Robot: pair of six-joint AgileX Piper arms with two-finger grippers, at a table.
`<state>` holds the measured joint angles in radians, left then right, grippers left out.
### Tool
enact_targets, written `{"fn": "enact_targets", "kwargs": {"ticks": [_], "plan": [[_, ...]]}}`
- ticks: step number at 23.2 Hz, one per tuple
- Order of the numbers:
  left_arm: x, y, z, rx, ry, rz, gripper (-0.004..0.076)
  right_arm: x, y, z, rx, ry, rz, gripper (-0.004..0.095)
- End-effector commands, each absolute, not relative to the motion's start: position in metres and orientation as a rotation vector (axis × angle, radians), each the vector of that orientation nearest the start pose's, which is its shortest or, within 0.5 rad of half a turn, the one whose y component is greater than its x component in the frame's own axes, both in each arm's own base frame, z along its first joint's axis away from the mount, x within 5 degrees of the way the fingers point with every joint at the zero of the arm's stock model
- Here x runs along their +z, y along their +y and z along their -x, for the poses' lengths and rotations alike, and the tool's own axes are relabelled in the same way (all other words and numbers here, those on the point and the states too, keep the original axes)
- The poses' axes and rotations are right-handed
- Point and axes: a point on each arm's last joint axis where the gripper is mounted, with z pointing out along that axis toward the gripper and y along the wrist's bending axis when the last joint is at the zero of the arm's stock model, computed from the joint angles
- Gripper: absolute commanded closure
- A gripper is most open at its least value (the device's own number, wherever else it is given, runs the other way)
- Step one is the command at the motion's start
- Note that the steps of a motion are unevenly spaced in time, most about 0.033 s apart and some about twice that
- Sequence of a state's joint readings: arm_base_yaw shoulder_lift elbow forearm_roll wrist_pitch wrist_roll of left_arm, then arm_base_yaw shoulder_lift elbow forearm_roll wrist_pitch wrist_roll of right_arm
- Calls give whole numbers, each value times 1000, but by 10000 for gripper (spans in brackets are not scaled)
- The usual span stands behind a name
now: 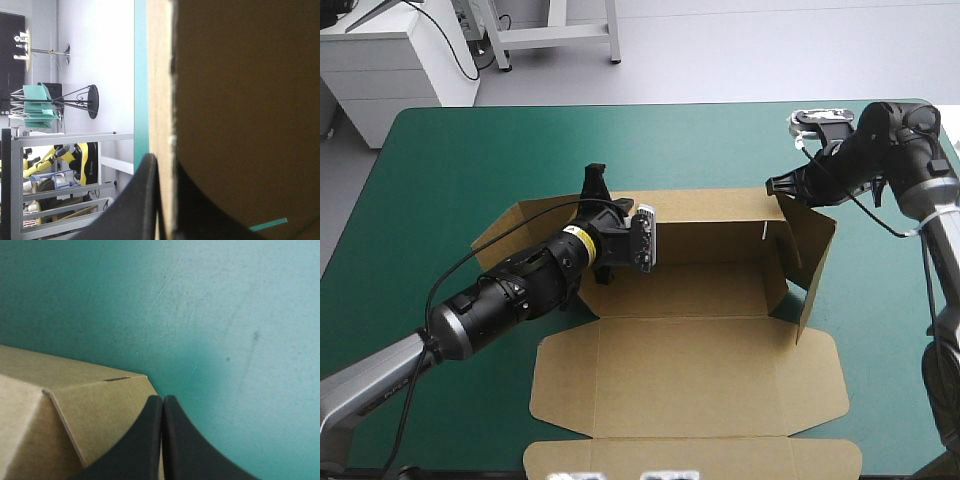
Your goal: Fold the box
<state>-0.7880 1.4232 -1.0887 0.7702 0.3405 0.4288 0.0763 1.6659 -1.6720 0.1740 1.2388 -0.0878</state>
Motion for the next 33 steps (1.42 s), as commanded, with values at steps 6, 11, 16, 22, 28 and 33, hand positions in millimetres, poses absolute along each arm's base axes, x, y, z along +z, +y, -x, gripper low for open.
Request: {"fn": "enact_targets", "kwargs": {"ticks": [6, 11, 16, 22, 28, 33], "plan": [[333, -204, -240, 479, 1401, -1586, 732, 372, 50, -316, 375, 2675, 283, 928], [333, -204, -241, 482, 1401, -1588, 732, 382, 50, -288, 429, 2493, 318, 928], [333, -204, -241, 485, 1405, -1589, 732, 370, 40, -258, 453, 2326, 349, 928], [332, -203, -241, 490, 1412, -1591, 732, 336, 36, -235, 410, 2192, 412, 928], [332, -202, -241, 497, 1419, -1595, 732, 317, 38, -221, 381, 2085, 477, 928], [331, -201, -241, 504, 1429, -1598, 732, 301, 40, -216, 363, 2096, 566, 897]]}}
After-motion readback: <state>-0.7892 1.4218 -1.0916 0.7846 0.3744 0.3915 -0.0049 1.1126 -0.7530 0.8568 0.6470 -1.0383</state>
